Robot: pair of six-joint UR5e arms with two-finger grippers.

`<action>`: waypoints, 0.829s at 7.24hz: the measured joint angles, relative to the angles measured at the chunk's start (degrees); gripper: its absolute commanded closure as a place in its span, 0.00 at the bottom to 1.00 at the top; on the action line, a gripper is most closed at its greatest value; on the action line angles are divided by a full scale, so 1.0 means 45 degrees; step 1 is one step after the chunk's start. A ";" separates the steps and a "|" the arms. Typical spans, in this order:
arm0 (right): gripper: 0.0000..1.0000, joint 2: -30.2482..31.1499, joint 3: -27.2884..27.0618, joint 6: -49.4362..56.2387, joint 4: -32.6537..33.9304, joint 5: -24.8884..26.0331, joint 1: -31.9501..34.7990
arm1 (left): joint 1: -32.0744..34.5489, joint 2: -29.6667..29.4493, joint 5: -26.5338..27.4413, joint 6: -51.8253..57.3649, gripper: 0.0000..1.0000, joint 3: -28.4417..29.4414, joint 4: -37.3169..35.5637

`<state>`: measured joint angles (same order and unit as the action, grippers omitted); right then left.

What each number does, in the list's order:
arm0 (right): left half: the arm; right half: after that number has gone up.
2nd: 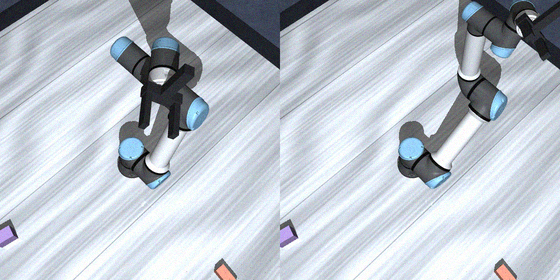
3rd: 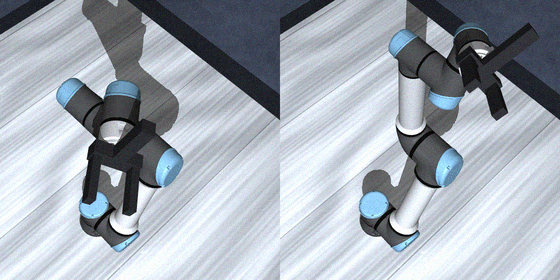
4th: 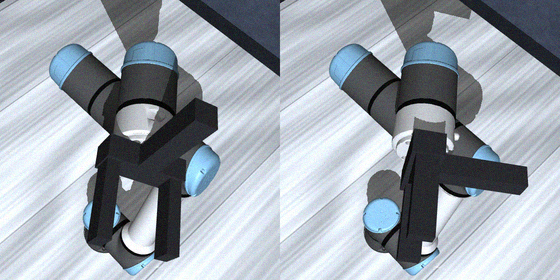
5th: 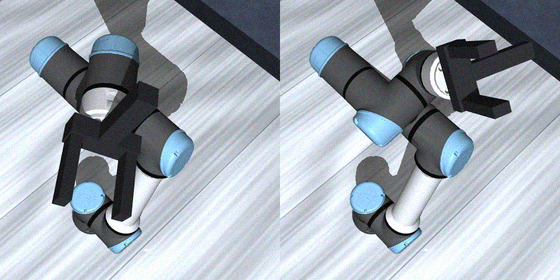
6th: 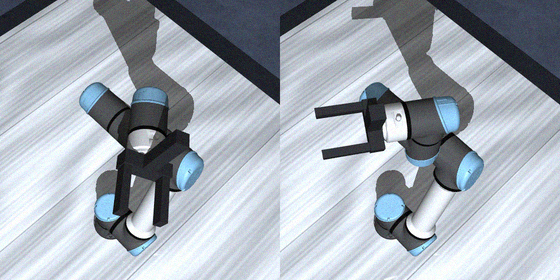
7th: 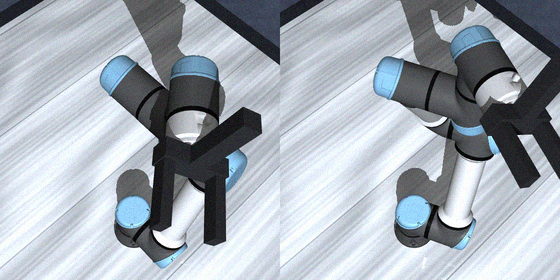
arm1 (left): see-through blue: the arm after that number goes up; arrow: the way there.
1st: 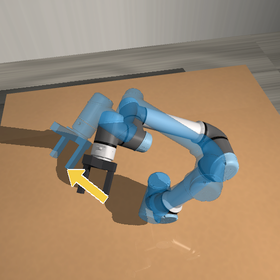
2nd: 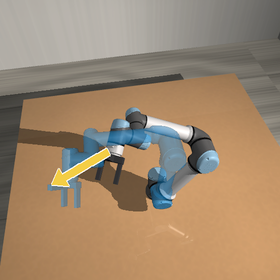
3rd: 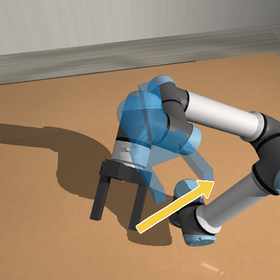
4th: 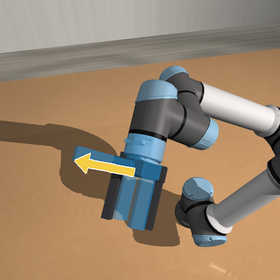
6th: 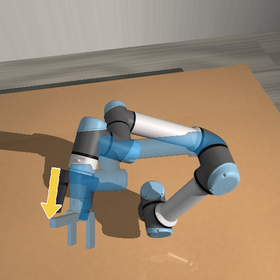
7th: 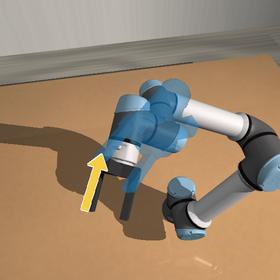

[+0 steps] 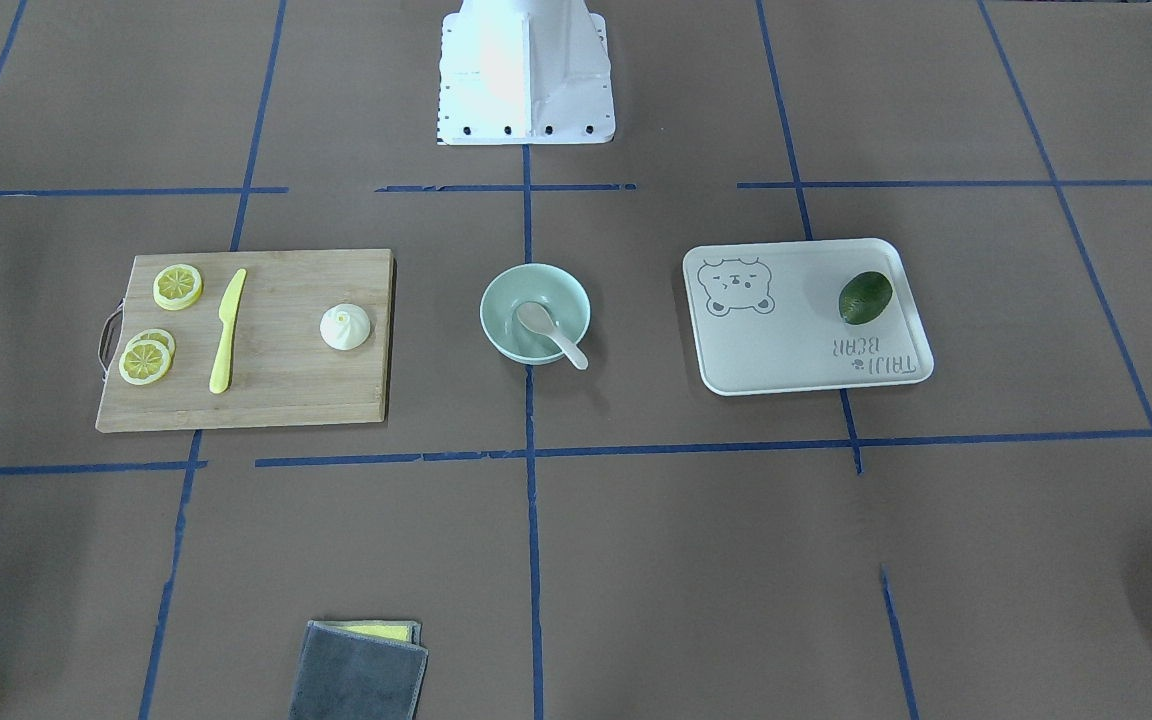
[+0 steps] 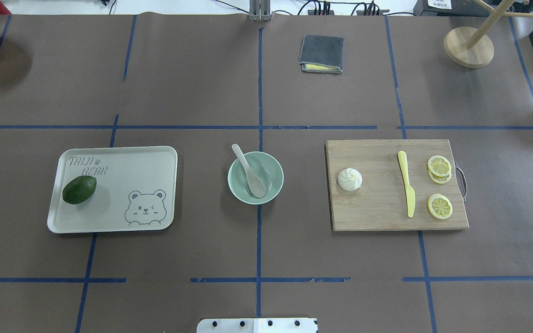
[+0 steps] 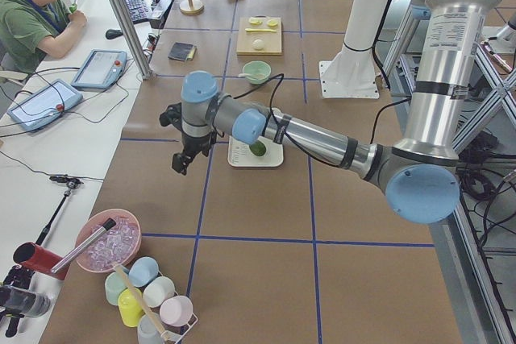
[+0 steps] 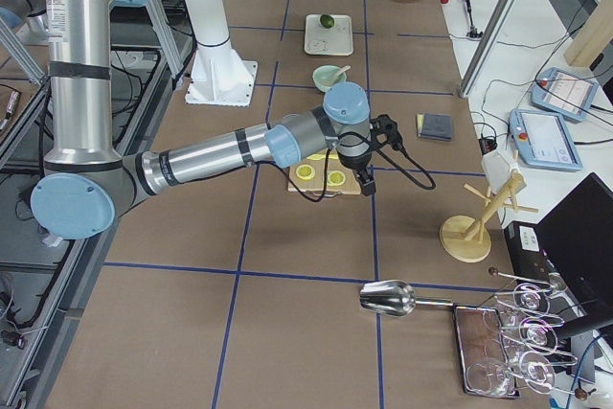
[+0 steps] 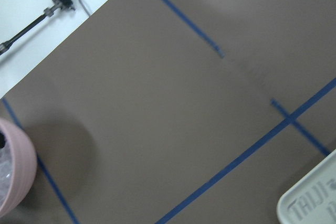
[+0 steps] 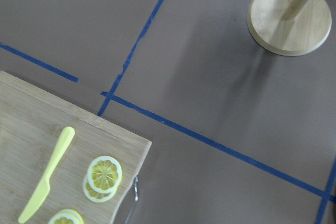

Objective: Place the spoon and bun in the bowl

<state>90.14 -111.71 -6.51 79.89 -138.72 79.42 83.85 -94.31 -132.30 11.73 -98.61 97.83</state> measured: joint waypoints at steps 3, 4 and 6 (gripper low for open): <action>0.00 -0.1391 -0.0620 -0.3512 -0.0038 0.1575 -0.2756 | 0.1961 0.2234 -0.0850 0.0177 0.00 0.0408 -0.0012; 0.00 -0.2100 -0.0527 -0.4666 -0.0009 0.3028 -0.4315 | 0.2326 0.2720 -0.0849 0.0137 0.00 0.0393 -0.0018; 0.00 -0.3650 0.0281 -0.6878 0.0027 0.5079 -0.6940 | 0.2642 0.3196 -0.0780 0.0112 0.00 0.0376 0.0004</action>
<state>73.72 -110.44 -37.46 80.02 -115.87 48.19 95.74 -79.93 -135.82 12.23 -96.92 97.85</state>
